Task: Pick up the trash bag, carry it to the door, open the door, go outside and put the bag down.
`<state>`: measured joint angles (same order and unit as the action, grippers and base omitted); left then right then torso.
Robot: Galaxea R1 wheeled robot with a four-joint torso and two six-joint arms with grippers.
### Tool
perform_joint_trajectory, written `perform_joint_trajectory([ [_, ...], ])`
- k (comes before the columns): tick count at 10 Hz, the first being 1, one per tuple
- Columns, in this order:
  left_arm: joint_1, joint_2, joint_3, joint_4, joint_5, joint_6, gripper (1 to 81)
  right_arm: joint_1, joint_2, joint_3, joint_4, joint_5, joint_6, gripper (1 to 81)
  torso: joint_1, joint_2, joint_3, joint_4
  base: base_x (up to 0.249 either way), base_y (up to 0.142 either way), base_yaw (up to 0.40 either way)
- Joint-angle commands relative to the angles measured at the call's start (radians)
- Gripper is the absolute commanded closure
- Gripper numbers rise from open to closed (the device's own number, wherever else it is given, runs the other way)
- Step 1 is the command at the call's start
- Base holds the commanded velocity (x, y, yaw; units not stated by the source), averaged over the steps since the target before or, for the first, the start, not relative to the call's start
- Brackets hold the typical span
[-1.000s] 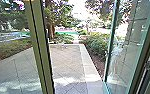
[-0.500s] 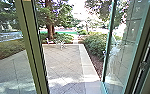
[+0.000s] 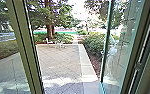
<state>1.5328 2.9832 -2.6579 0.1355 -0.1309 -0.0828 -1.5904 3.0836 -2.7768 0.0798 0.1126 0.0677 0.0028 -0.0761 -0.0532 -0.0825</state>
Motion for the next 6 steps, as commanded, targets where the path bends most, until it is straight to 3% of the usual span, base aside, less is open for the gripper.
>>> perform_joint_trajectory([
  [1, -0.053, -0.007, 0.004, 0.013, 0.039, 0.001, 81.1, 0.046, 0.008, -0.001, -0.008, -0.028, 0.000, 1.0, 0.000, 0.000, 0.000, 0.000, 0.000, -0.103, 0.000],
  [6, -0.053, -0.006, 0.004, 0.022, 0.037, 0.001, 81.1, 0.046, 0.008, -0.003, -0.006, -0.028, 0.000, 1.0, 0.000, 0.000, 0.000, 0.000, 0.000, -0.081, 0.000],
])
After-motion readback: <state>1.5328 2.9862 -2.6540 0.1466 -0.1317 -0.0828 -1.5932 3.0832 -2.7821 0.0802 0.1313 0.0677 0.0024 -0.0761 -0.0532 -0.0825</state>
